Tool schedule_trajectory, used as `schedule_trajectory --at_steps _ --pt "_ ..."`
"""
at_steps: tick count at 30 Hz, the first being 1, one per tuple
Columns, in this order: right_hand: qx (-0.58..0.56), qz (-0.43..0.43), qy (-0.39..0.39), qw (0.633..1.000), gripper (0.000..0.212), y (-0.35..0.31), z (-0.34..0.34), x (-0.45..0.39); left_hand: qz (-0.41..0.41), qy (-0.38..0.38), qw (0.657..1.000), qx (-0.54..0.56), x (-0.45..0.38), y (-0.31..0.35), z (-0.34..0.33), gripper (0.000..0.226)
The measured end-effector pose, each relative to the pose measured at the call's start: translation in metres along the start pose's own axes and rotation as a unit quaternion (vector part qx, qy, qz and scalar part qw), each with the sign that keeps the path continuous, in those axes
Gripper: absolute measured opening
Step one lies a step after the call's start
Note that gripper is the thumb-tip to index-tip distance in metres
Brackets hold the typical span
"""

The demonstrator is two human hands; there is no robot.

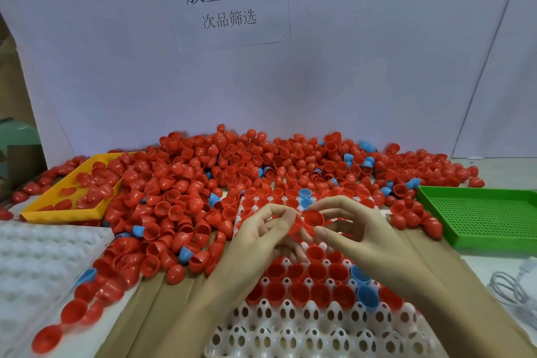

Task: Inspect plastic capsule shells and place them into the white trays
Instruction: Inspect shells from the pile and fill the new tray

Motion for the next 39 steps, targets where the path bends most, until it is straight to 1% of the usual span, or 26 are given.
schedule_trajectory --at_steps 2,4,8,11,14,16,19,21,23,25,28,30,32,34,37,39 --pt "-0.003 0.010 -0.007 1.000 0.027 0.000 -0.002 0.001 -0.002 0.019 1.000 -0.003 0.000 -0.001 0.004 0.043" --pt "-0.003 0.035 -0.017 0.999 0.024 -0.002 -0.005 0.001 0.001 0.038 0.999 -0.007 -0.001 -0.002 0.007 0.045" --pt "0.006 0.074 -0.021 0.997 0.025 -0.006 -0.011 0.002 0.001 0.040 0.999 -0.031 -0.003 -0.004 0.007 0.048" --pt "0.058 0.088 -0.047 0.993 0.027 -0.007 -0.017 0.003 -0.010 0.038 0.997 -0.060 -0.003 -0.002 0.009 0.050" --pt "0.107 0.085 -0.047 0.990 0.030 -0.008 -0.018 -0.001 -0.019 0.047 0.994 -0.102 -0.003 0.000 0.014 0.052" --pt "0.155 0.091 -0.043 0.983 0.028 -0.012 -0.020 -0.004 -0.021 0.048 0.990 -0.128 -0.003 0.000 0.016 0.049" --pt "0.199 0.093 -0.040 0.975 0.025 -0.021 -0.027 -0.005 -0.028 0.049 0.987 -0.152 -0.001 0.005 0.021 0.042" --pt "0.205 0.084 -0.049 0.974 0.023 -0.029 -0.036 -0.001 -0.044 0.106 0.986 -0.123 0.000 0.013 0.037 0.045" --pt "0.183 0.076 -0.070 0.978 0.023 -0.038 -0.052 0.005 -0.063 0.193 0.977 -0.060 0.002 0.020 0.064 0.048" --pt "0.159 0.067 -0.108 0.979 0.020 -0.048 -0.074 0.014 -0.072 0.276 0.958 -0.023 0.006 0.020 0.088 0.050" --pt "0.196 0.068 -0.168 0.964 0.012 -0.055 -0.108 0.025 -0.083 0.353 0.932 -0.009 0.014 0.017 0.110 0.052" --pt "0.241 0.069 -0.206 0.946 0.008 -0.055 -0.126 0.029 -0.101 0.379 0.920 -0.015 0.020 0.018 0.118 0.053" --pt "0.274 0.075 -0.230 0.931 0.012 -0.052 -0.138 0.030 -0.112 0.389 0.914 -0.024 0.025 0.019 0.122 0.052" --pt "0.290 0.072 -0.242 0.923 0.016 -0.050 -0.147 0.031 -0.117 0.390 0.913 -0.026 0.027 0.019 0.123 0.052" --pt "0.316 0.072 -0.241 0.915 0.023 -0.049 -0.154 0.033 -0.129 0.388 0.912 -0.040 0.028 0.022 0.121 0.052" --pt "0.300 0.095 -0.210 0.926 0.029 -0.055 -0.155 0.038 -0.136 0.385 0.911 -0.053 0.027 0.023 0.120 0.052"
Point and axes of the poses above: each hand's wrist, its own x-axis away from the middle knuckle, its own z-axis out of the back of the hand, y = z × x, the point moved 6 cm from there along -x, towards the middle knuckle, and after that the axes turned 11 degrees about z, right-handed, at the moved point
